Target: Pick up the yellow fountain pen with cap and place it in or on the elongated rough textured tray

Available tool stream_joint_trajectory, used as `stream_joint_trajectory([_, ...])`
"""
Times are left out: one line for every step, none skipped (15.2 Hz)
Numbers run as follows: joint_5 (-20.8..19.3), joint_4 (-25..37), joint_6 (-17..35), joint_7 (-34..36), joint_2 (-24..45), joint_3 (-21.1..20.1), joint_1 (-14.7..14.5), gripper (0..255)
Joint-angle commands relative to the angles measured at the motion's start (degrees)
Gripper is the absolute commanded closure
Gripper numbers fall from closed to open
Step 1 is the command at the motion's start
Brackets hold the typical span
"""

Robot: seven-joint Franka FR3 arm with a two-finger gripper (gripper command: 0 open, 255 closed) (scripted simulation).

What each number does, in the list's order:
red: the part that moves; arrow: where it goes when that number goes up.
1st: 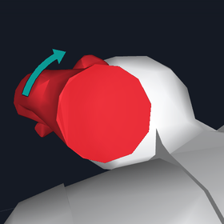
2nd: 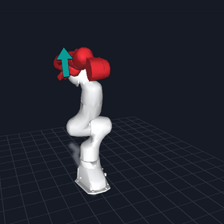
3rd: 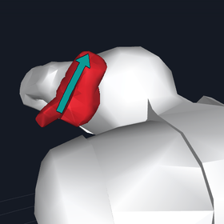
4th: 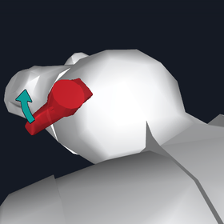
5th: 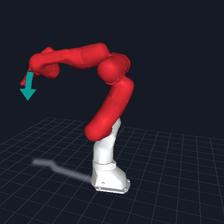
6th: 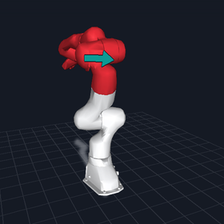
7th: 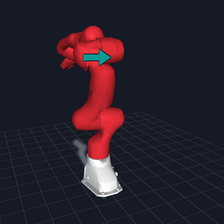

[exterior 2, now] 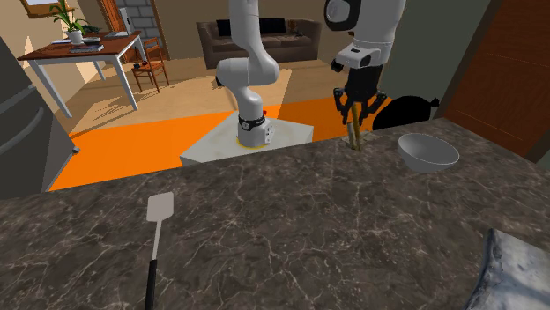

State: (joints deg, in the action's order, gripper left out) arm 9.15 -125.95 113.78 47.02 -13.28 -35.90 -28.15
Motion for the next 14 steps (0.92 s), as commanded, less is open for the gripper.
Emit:
stream_joint_trajectory([0.6,0.5,-0.5,2.8,-0.3,-1.7,-1.2,255])
stream_joint_trajectory([0.9,0.6,-0.6,4.1,-0.4,-2.6,-1.8,255])
stream_joint_trajectory([1.1,0.8,-0.7,5.4,-0.5,-3.5,-2.3,255])
stream_joint_trajectory([1.3,1.0,-0.8,6.8,-0.5,-4.4,-2.9,255])
stream_joint_trajectory([1.4,1.3,-0.8,8.3,-0.4,-5.3,-3.4,255])
stream_joint_trajectory([1.6,2.0,-0.9,10.9,0.0,-7.0,-4.3,255])
stream_joint_trajectory([1.5,1.4,-0.1,11.0,0.2,-7.2,-4.3,255])
stream_joint_trajectory([1.3,0.9,0.7,11.1,0.5,-7.4,-4.3,255])
stream_joint_trajectory([1.2,0.3,1.5,11.2,0.8,-7.6,-4.2,255])
stream_joint_trajectory([1.1,-0.2,2.3,11.3,1.1,-7.7,-4.2,255])
stream_joint_trajectory([0.9,-0.8,3.1,11.5,1.5,-7.9,-4.2,255])
stream_joint_trajectory([0.8,-1.3,3.9,11.6,1.8,-8.1,-4.2,255])
stream_joint_trajectory([0.6,-1.8,4.7,11.8,2.2,-8.3,-4.1,255])
stream_joint_trajectory([0.4,-2.3,5.5,11.9,2.6,-8.5,-4.1,255])
